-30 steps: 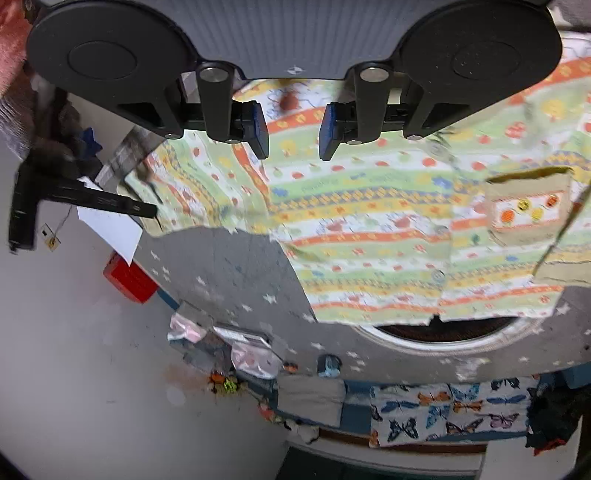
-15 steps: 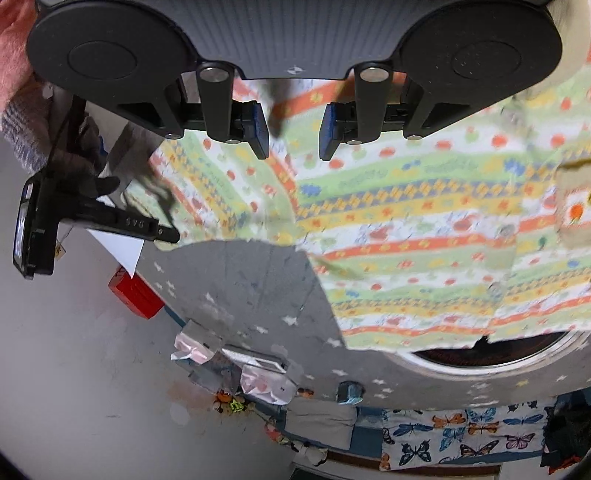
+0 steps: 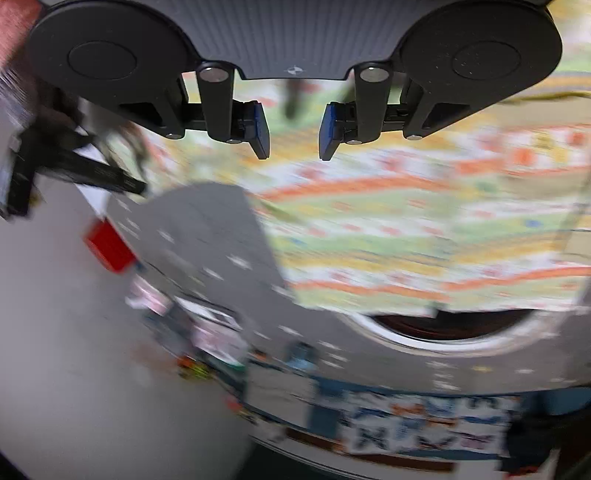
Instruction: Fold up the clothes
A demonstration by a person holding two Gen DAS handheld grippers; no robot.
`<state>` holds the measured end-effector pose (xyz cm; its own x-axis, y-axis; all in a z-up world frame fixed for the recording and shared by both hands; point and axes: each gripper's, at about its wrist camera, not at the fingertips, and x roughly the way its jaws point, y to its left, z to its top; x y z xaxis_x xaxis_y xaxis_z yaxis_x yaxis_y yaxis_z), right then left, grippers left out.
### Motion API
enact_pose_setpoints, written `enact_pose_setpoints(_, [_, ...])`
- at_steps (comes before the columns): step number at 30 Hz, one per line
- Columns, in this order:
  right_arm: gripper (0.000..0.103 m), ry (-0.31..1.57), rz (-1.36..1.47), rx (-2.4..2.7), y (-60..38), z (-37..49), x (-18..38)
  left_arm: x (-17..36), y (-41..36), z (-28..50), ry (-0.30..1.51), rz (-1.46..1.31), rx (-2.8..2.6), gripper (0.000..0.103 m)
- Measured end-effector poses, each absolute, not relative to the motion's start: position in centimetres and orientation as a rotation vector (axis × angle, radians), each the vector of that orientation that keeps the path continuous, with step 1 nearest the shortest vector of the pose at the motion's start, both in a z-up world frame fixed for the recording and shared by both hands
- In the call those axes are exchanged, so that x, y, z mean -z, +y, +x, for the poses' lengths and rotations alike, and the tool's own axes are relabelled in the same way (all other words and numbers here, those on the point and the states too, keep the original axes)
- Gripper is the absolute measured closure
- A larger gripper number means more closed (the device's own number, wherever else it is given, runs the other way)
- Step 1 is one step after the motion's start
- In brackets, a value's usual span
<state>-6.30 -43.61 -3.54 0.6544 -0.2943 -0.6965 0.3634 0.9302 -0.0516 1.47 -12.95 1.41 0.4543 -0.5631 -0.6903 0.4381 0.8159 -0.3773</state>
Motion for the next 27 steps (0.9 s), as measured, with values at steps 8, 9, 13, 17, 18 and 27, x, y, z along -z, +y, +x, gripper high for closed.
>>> enact_pose_setpoints(8, [0.055,0.724,0.048,0.173,-38.3,-4.5,1.4,-2.9,-5.3,4.4,0.837,-0.093,0.335,0.07])
enact_pose_setpoints(9, [0.055,0.721,0.041,0.138,-37.3,-4.1,1.3,-2.9,-4.7,4.7,0.829,-0.073,0.302,0.068])
enact_pose_setpoints(13, [0.055,0.72,0.014,0.005,-33.3,-2.6,0.9,-2.1,-2.5,6.5,0.838,-0.048,0.238,0.062])
enact_pose_setpoints(17, [0.054,0.724,-0.021,-0.108,-29.3,-1.3,1.2,-0.7,-2.0,8.1,0.859,-0.03,0.238,0.063])
enact_pose_setpoints(18, [0.052,0.726,-0.032,-0.128,-28.6,-1.1,1.3,-0.6,-2.0,8.2,0.855,-0.02,0.241,0.064])
enact_pose_setpoints(27, [0.049,0.771,-0.06,-0.198,-25.0,-0.2,3.0,0.3,-2.6,8.7,0.795,0.098,0.218,0.089])
